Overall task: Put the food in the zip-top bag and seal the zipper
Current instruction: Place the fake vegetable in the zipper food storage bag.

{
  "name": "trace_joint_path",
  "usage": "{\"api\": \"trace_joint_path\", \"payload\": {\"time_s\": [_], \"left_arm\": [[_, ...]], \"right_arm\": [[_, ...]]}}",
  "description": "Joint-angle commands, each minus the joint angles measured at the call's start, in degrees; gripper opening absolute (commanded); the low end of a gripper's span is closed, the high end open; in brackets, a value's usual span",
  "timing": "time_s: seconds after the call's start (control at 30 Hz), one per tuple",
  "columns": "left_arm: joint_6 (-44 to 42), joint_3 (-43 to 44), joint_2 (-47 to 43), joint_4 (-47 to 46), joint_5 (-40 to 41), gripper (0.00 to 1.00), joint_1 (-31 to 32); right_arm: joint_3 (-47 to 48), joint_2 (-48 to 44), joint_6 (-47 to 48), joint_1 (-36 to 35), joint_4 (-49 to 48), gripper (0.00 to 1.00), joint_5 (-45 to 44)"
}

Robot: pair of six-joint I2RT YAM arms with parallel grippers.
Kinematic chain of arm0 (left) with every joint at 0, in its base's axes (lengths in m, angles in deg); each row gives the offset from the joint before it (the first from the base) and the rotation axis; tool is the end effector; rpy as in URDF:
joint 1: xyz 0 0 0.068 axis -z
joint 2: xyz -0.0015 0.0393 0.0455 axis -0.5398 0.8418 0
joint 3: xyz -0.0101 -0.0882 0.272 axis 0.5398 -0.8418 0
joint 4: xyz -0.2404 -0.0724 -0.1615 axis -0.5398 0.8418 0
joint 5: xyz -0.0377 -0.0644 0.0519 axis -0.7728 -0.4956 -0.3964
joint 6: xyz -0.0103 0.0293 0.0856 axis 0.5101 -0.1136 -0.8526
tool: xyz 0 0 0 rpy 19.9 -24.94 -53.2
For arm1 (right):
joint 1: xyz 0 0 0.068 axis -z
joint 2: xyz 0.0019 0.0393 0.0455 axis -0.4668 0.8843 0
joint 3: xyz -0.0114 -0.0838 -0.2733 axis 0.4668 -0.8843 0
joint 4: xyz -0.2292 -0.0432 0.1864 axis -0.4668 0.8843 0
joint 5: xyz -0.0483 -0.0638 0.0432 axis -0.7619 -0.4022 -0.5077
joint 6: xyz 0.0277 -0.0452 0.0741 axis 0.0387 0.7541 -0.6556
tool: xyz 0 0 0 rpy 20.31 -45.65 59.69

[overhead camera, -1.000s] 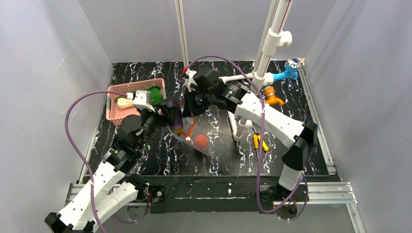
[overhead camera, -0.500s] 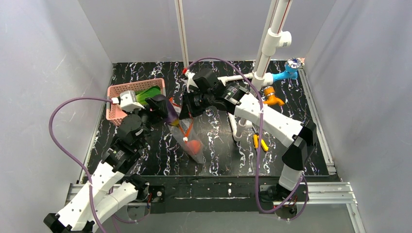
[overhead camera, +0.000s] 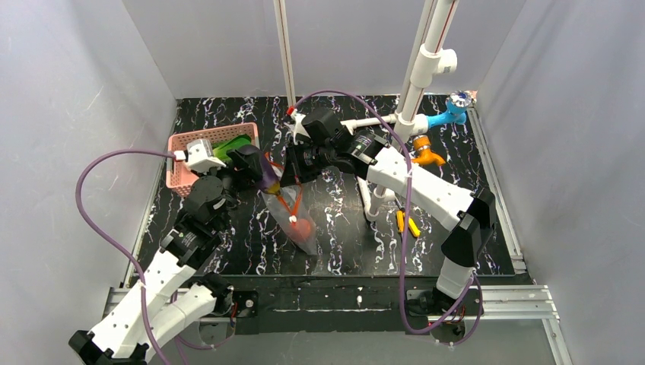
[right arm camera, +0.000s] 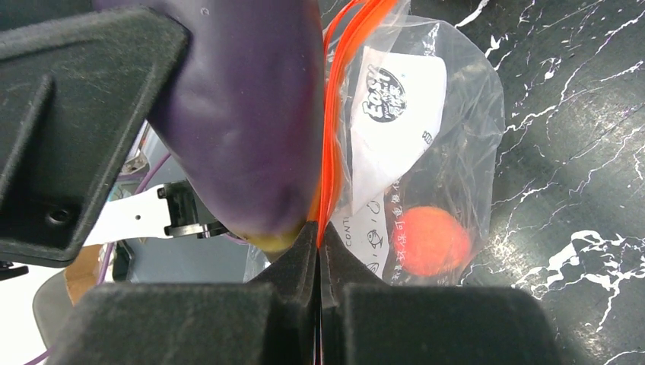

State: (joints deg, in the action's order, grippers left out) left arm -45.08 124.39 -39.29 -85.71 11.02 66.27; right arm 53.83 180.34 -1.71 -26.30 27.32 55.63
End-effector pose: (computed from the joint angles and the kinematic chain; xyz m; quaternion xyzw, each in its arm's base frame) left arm 0.2109 -0.0870 0.3824 -0.1939 0.6651 -0.2112 0.6896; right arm 0.2644 0.4022 0.3708 -0.2384 0.8416 0.4033 0.2689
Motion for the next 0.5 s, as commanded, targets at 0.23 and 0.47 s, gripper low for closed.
{"api": "trace_joint_path", "payload": {"time_s": [0.23, 0.47], "left_arm": [[-7.32, -8.61, -4.18, -11.02, -0.14, 0.0, 0.31], [-5.02, -5.47, -3.0, -10.45, -6.01, 0.0, 0.32]], "right_arm": [[5.56, 0.06, -8.28, 0.61, -3.19, 0.01, 0.65], [3.29, -0.06, -8.4, 0.6, -6.32, 0.01, 1.63]]}}
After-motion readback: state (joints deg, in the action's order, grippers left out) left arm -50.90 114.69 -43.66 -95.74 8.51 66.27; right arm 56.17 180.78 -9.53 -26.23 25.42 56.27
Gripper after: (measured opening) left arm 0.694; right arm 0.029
